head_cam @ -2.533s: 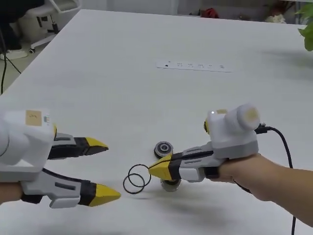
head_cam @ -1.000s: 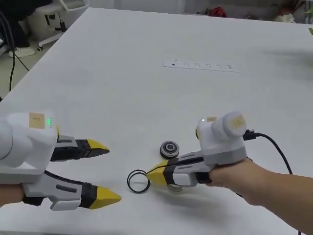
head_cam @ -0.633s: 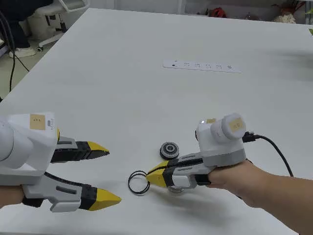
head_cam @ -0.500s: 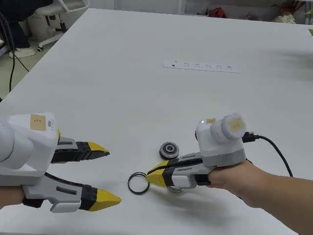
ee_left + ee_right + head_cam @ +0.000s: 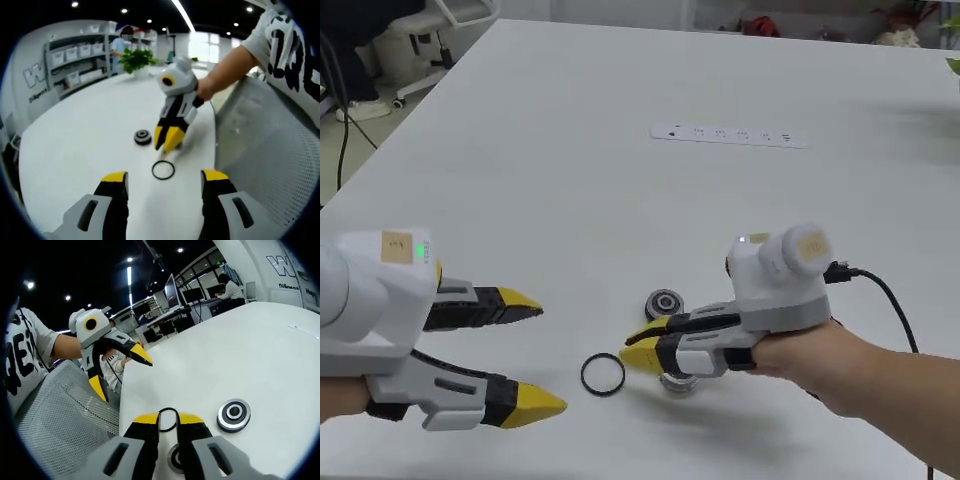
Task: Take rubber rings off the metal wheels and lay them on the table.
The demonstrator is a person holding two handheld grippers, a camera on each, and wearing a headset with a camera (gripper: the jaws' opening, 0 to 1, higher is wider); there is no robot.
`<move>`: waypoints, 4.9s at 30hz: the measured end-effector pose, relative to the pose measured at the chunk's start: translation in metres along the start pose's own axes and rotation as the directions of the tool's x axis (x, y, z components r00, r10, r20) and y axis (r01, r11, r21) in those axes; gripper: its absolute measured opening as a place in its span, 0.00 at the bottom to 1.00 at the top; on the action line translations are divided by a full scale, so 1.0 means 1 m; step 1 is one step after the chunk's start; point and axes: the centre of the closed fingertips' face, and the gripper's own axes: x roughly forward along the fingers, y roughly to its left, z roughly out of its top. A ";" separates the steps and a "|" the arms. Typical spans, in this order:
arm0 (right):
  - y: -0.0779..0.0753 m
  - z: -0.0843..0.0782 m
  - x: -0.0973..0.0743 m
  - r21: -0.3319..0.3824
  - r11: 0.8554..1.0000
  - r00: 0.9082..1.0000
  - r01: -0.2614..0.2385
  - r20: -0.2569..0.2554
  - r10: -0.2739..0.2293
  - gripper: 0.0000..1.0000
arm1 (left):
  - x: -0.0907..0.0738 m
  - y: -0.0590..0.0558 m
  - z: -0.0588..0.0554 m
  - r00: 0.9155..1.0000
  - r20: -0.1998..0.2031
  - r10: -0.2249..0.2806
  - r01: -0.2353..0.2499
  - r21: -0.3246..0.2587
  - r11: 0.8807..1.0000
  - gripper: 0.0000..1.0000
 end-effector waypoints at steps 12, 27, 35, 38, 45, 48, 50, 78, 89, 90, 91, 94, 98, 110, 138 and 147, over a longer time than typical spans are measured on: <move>-0.010 0.015 -0.021 -0.006 0.999 0.998 0.044 0.052 -0.044 0.13 | 0.003 0.004 0.009 1.000 0.006 -0.001 0.001 0.016 1.000 0.59; -0.022 0.029 -0.045 -0.029 0.994 0.989 0.107 0.107 -0.103 0.21 | 0.010 0.010 0.021 1.000 0.015 -0.007 0.006 0.034 0.999 0.59; -0.030 0.030 -0.053 -0.045 0.990 0.985 0.136 0.115 -0.131 0.24 | 0.016 0.014 0.025 1.000 0.019 -0.006 0.006 0.038 0.999 0.59; -0.032 0.030 -0.056 -0.049 0.988 0.983 0.147 0.115 -0.140 0.25 | 0.019 0.017 0.026 1.000 0.016 -0.006 0.005 0.039 0.999 0.59; -0.039 0.026 -0.060 -0.059 0.984 0.981 0.171 0.104 -0.164 0.26 | 0.025 0.022 0.028 1.000 0.015 -0.009 0.008 0.036 0.999 0.58; -0.042 0.024 -0.060 -0.071 0.981 0.980 0.180 0.096 -0.173 0.27 | 0.027 0.024 0.030 1.000 0.015 -0.010 0.009 0.038 0.999 0.58; -0.044 0.022 -0.061 -0.078 0.979 0.980 0.186 0.091 -0.179 0.27 | 0.029 0.026 0.031 1.000 0.017 -0.010 0.009 0.037 0.999 0.58; -0.063 0.000 -0.050 -0.132 0.965 0.974 0.228 0.025 -0.227 0.30 | 0.054 0.040 0.032 1.000 0.002 -0.016 0.016 0.028 0.999 0.55; -0.073 -0.002 -0.052 -0.141 0.954 0.964 0.264 0.027 -0.263 0.33 | 0.061 0.043 0.033 1.000 -0.005 -0.018 0.018 0.030 0.999 0.55; -0.073 -0.002 -0.053 -0.145 0.954 0.964 0.264 0.025 -0.263 0.33 | 0.062 0.043 0.033 1.000 -0.006 -0.018 0.019 0.030 0.999 0.55; -0.073 -0.003 -0.053 -0.148 0.953 0.964 0.265 0.026 -0.264 0.34 | 0.062 0.043 0.033 1.000 -0.007 -0.019 0.019 0.030 0.999 0.55; -0.071 -0.003 -0.052 -0.160 0.952 0.965 0.262 0.027 -0.261 0.35 | 0.064 0.044 0.033 1.000 -0.007 -0.020 0.020 0.030 0.999 0.55; -0.073 -0.004 -0.050 -0.179 0.948 0.964 0.264 0.028 -0.263 0.38 | 0.066 0.045 0.034 1.000 -0.008 -0.021 0.021 0.030 0.999 0.55; -0.070 -0.006 -0.049 -0.189 0.949 0.968 0.251 0.023 -0.252 0.37 | 0.071 0.049 0.035 1.000 -0.006 -0.019 0.019 0.020 1.000 0.55; -0.071 -0.008 -0.043 -0.263 0.934 0.968 0.243 0.012 -0.249 0.34 | 0.090 0.056 0.039 1.000 0.003 -0.022 0.022 -0.007 1.000 0.49; -0.072 -0.010 -0.040 -0.283 0.929 0.969 0.237 0.004 -0.246 0.32 | 0.098 0.057 0.040 1.000 -0.004 -0.027 0.027 -0.008 1.000 0.46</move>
